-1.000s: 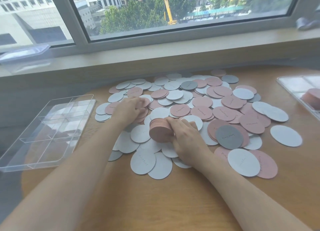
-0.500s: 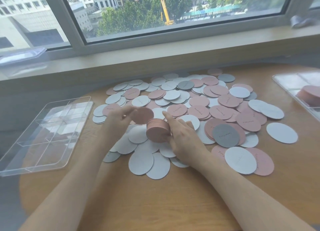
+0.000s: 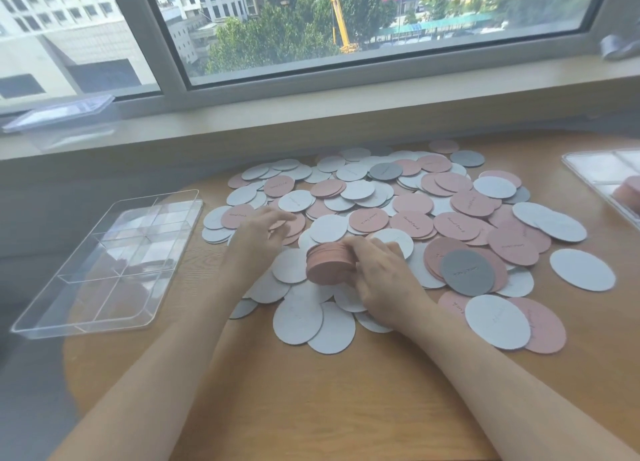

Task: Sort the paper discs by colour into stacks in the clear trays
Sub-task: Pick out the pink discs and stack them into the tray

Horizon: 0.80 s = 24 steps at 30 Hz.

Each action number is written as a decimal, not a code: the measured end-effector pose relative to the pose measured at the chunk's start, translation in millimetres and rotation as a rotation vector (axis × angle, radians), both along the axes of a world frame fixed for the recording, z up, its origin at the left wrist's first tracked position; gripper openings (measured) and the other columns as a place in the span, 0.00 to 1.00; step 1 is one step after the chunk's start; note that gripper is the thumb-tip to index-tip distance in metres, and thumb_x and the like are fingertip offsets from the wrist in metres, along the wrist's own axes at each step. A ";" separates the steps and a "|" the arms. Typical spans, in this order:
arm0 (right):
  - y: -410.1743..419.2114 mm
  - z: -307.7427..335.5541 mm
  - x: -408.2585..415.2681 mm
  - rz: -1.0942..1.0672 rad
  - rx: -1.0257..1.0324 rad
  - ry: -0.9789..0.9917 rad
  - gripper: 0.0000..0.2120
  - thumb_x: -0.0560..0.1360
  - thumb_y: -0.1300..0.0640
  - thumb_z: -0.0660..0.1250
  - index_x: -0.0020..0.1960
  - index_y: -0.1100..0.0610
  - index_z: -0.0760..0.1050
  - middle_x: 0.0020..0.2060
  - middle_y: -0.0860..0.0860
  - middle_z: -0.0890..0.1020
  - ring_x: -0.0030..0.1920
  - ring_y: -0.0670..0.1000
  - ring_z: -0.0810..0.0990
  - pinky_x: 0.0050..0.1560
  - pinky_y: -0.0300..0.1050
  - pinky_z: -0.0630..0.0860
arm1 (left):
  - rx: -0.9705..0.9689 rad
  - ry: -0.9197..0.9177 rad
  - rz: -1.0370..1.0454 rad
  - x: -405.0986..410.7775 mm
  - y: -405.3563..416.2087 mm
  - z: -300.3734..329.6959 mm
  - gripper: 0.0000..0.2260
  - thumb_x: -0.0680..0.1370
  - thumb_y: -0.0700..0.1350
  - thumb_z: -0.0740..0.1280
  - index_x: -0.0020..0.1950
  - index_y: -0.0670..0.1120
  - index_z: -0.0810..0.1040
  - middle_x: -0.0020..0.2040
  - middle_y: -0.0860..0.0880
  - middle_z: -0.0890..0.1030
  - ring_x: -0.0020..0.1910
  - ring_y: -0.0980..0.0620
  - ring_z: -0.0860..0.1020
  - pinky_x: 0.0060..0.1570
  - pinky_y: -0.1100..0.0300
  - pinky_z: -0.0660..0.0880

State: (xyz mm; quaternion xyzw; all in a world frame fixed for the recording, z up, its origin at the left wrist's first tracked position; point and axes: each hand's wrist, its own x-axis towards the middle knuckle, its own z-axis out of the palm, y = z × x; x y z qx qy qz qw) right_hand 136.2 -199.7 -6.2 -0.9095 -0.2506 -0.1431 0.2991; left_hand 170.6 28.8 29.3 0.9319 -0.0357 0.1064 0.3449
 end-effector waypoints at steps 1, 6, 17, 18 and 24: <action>0.0 0.2 -0.2 -0.001 0.003 0.000 0.16 0.76 0.57 0.68 0.63 0.56 0.72 0.47 0.45 0.73 0.52 0.52 0.70 0.55 0.45 0.59 | 0.096 0.027 0.066 9.6 3.7 -2.1 0.13 0.81 0.47 0.67 0.65 0.49 0.79 0.64 0.52 0.77 0.62 0.51 0.75 0.57 0.61 0.69; -0.4 0.0 0.2 0.004 0.003 0.010 0.17 0.77 0.55 0.67 0.64 0.56 0.72 0.50 0.48 0.78 0.52 0.52 0.71 0.56 0.45 0.59 | 0.266 0.225 0.169 40.6 7.7 -9.5 0.32 0.71 0.62 0.73 0.71 0.49 0.72 0.68 0.49 0.72 0.70 0.48 0.68 0.63 0.52 0.68; -0.7 2.8 -1.3 0.007 -0.008 0.041 0.17 0.77 0.55 0.67 0.64 0.55 0.71 0.51 0.48 0.78 0.53 0.52 0.72 0.59 0.47 0.61 | 0.475 0.084 0.109 43.4 17.7 -0.8 0.12 0.80 0.55 0.64 0.58 0.52 0.80 0.54 0.48 0.80 0.55 0.45 0.77 0.52 0.52 0.72; -0.8 3.3 -1.5 0.008 -0.009 0.046 0.17 0.77 0.56 0.67 0.64 0.55 0.71 0.51 0.48 0.78 0.53 0.52 0.72 0.59 0.48 0.61 | 0.481 0.032 0.107 40.1 17.5 0.0 0.11 0.82 0.52 0.63 0.58 0.50 0.81 0.52 0.47 0.82 0.53 0.43 0.78 0.50 0.52 0.72; -0.5 4.1 -2.1 0.011 -0.002 0.050 0.16 0.77 0.56 0.66 0.64 0.56 0.71 0.49 0.47 0.76 0.53 0.53 0.72 0.59 0.48 0.61 | 0.446 -0.231 0.169 21.2 30.2 1.9 0.10 0.84 0.44 0.60 0.55 0.42 0.79 0.41 0.40 0.82 0.41 0.36 0.79 0.38 0.47 0.73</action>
